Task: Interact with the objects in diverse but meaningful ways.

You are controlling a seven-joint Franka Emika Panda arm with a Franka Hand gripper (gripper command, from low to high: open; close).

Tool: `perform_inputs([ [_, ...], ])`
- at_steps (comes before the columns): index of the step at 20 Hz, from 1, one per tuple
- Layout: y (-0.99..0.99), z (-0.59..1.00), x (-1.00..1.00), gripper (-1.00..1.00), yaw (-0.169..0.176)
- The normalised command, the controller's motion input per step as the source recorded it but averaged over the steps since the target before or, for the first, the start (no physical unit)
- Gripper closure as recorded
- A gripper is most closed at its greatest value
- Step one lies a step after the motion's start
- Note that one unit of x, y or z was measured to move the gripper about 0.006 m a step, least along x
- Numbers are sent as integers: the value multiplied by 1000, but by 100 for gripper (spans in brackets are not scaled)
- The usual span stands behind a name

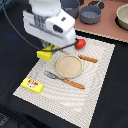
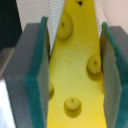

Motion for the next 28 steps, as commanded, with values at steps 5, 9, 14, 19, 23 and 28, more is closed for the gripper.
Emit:
perform_inputs([
  [5, 0, 537, 1000, 100, 0],
  [9, 0, 354, 1000, 100, 0],
  [14, 0, -24, 1000, 100, 0],
  [19, 0, -350, 740, 100, 0],
  [23, -36, -141, 272, 100, 0],
  [28, -3, -7, 46, 100, 7],
])
